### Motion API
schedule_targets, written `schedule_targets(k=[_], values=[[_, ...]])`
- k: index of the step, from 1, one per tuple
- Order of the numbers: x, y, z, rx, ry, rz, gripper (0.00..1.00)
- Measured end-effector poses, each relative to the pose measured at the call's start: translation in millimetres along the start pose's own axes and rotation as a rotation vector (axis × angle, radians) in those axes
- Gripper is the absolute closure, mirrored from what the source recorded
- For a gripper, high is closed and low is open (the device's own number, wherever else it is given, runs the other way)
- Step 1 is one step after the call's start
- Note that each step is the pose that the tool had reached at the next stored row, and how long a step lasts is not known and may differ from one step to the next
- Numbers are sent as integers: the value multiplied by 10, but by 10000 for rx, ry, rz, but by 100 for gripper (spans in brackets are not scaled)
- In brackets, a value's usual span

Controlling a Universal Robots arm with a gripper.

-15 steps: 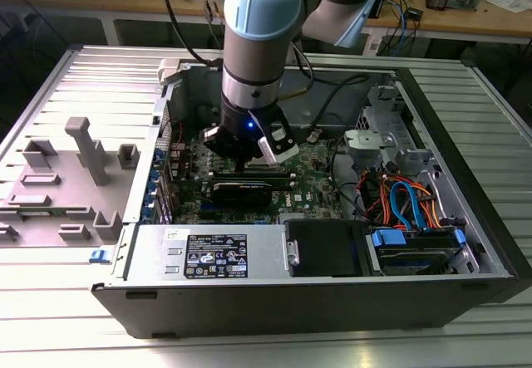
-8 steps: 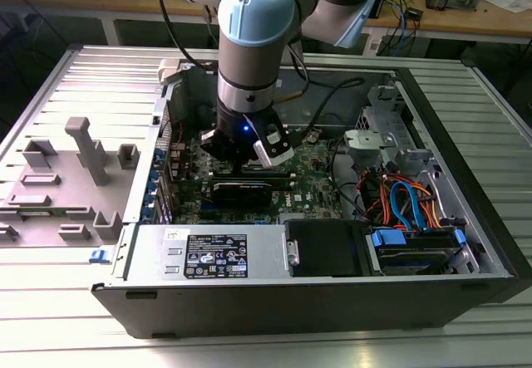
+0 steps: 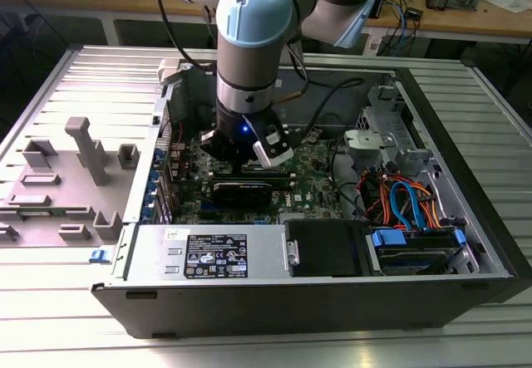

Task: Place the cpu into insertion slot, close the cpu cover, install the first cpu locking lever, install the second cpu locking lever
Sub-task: 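Install the second cpu locking lever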

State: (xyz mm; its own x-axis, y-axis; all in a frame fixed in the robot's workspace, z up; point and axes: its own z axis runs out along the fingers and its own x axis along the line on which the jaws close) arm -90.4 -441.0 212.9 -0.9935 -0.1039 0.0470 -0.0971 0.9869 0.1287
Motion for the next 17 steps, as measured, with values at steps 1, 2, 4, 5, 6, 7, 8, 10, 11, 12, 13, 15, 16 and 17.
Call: schedule_targets(k=[1, 2, 4, 5, 6, 7, 8, 10, 11, 12, 13, 15, 16, 17], values=[[7, 0, 4, -4, -12, -3, 89], [25, 1, 10, -8, -36, -5, 89], [31, 3, 13, -9, -49, -9, 89], [31, 5, 14, -15, -53, -9, 89], [32, 8, 17, -25, -60, -9, 89], [31, 9, 20, -31, -72, -11, 89], [31, 10, 26, -27, -113, -15, 89], [29, 13, 36, -26, -162, -23, 89], [29, 15, 44, -22, -198, -29, 89], [32, 16, 48, -17, -226, -34, 89], [38, 17, 52, -18, -247, -38, 89], [49, 18, 54, -17, -269, -43, 89], [57, 18, 54, -21, -275, -44, 89], [62, 19, 56, -30, -283, -47, 89]])
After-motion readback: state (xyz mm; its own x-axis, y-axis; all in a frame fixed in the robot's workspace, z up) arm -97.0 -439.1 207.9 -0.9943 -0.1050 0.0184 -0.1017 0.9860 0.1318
